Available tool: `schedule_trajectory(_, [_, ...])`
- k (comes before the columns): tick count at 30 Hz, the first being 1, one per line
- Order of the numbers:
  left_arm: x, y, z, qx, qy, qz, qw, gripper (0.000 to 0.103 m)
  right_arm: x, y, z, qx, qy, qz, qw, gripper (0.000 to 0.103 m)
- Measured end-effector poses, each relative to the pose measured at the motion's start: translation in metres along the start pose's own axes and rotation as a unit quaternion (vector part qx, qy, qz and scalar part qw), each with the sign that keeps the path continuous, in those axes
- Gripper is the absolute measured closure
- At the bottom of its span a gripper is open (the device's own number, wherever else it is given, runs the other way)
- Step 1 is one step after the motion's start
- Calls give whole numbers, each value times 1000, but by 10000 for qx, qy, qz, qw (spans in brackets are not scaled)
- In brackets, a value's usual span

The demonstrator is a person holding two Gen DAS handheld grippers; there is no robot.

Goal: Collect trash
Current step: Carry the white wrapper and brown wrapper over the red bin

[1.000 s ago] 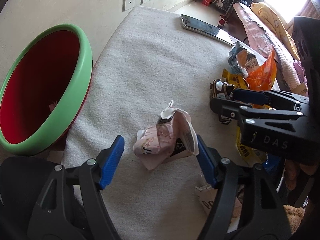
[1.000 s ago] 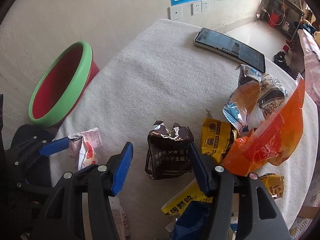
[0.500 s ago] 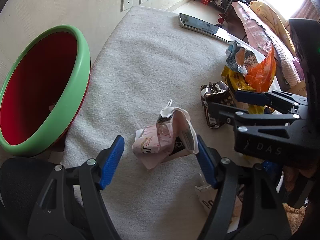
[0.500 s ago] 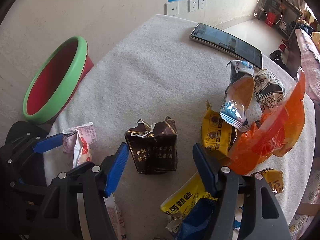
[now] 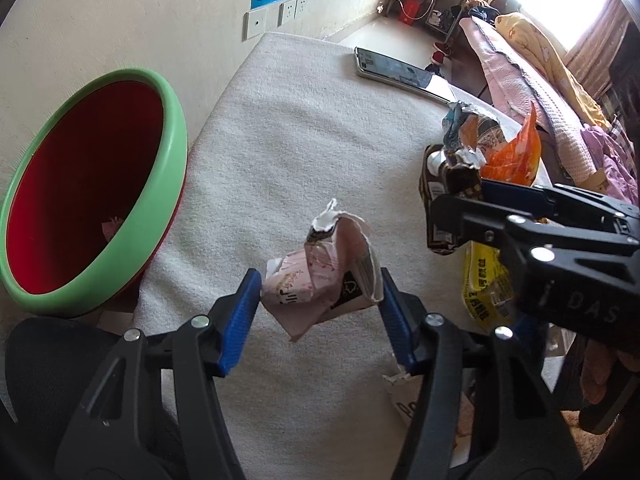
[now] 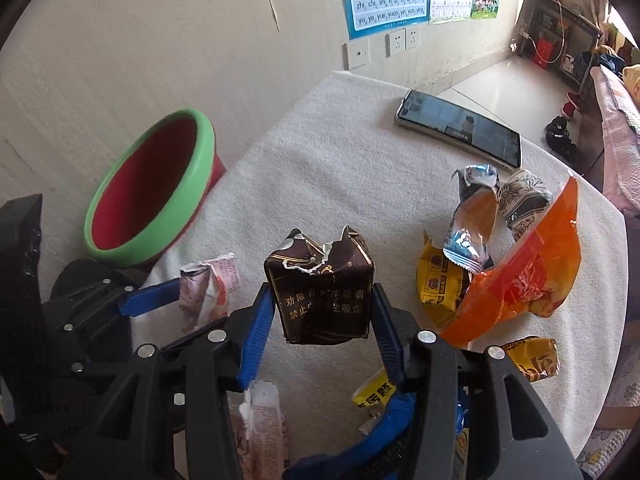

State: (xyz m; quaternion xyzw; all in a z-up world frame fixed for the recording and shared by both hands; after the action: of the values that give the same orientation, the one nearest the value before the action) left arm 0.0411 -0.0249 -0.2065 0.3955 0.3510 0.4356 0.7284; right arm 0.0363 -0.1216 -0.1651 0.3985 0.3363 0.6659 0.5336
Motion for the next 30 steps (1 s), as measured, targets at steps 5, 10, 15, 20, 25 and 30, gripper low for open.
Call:
schedule_trajectory(5, [1,4,3,-76,56,-3,10000,47,19,20,9,-283,20,188,9994,56])
schedule_trajectory(10, [6,9,5,-158,181,-33,9997,47,34,31,14,-441,125,266,9986,56])
schedule_trajectory(15, [13,16,6,-231,367,-71,9990,47,40,37,17,-477,165,353,9981,56])
schedule_trajectory(20, [24,22,8,-247,691,-97,9973,47,41,37,14,-472,124,369,9981,56])
schedule_trajectory(25, [40,36,14,-420,916,-34,9949,47,44,33,12,-419,127,393,9983,56])
schedule_trajectory(30, [62,59,29,-760,963,271,9921,47,53,30,20,-446,208,452,9978,56])
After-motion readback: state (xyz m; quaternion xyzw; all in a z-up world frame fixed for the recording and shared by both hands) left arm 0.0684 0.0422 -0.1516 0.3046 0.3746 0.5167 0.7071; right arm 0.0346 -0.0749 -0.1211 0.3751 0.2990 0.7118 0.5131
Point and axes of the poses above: each gripper's, at about its wrist camera, not at the fingertips, and y roughly against the way its jaws point, x to its left, z to its top, the point moved 7 cm from there along -y, roughly the way its jaws point, and after that the axes turned 2 degrees about z, right-handed, at the moved point
